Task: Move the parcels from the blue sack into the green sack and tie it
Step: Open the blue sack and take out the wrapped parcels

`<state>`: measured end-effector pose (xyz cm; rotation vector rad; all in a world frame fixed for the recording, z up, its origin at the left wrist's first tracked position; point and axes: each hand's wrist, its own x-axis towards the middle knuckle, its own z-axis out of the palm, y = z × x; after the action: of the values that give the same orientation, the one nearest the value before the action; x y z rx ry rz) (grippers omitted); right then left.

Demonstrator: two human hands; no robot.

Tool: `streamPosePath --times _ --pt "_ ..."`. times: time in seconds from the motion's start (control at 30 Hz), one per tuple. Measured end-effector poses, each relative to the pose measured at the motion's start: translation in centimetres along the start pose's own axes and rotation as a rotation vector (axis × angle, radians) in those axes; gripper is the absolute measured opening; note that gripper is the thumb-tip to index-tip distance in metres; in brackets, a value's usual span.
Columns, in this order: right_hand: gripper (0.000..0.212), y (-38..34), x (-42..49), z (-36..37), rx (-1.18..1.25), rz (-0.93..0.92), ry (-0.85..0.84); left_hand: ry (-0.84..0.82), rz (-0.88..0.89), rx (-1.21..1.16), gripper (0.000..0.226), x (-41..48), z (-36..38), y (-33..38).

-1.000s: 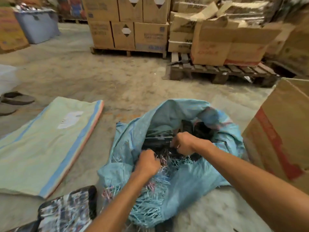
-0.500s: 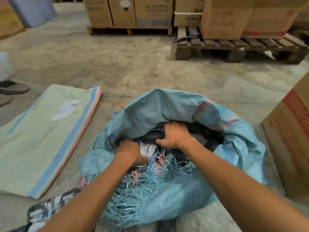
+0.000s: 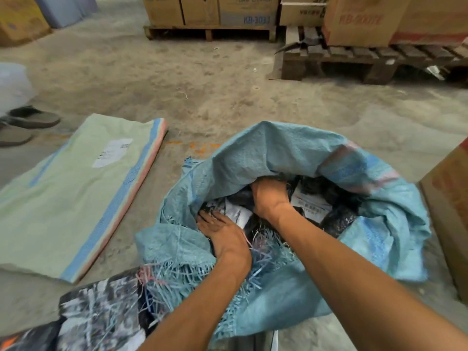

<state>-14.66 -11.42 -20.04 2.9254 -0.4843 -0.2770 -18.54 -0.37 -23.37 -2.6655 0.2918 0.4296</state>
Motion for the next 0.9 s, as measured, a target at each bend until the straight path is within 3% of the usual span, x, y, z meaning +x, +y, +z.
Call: streamPosePath --times 0.13,0.43,0.67,0.8,0.9 --pt "0.051 1.3 -0.6 -1.8 0.175 0.02 -0.031 0.056 0.073 0.001 0.079 0.6 -1.2 -1.3" --pt "0.065 5.0 -1.4 -7.9 0.486 0.07 -0.231 0.499 0.378 0.112 0.075 2.3 -5.6 -7.0" --pt "0.07 5.5 0.4 -7.3 0.57 0.07 -0.315 0.707 0.589 0.057 0.078 6.6 -6.5 -11.5" --pt "0.07 5.0 0.8 -7.2 0.551 0.057 -0.299 0.506 0.553 -0.015 0.096 8.0 -6.5 -12.0" --pt "0.057 3.5 -0.5 -6.8 0.463 -0.048 -0.253 0.529 0.514 -0.067 0.082 8.0 -5.8 -11.7"
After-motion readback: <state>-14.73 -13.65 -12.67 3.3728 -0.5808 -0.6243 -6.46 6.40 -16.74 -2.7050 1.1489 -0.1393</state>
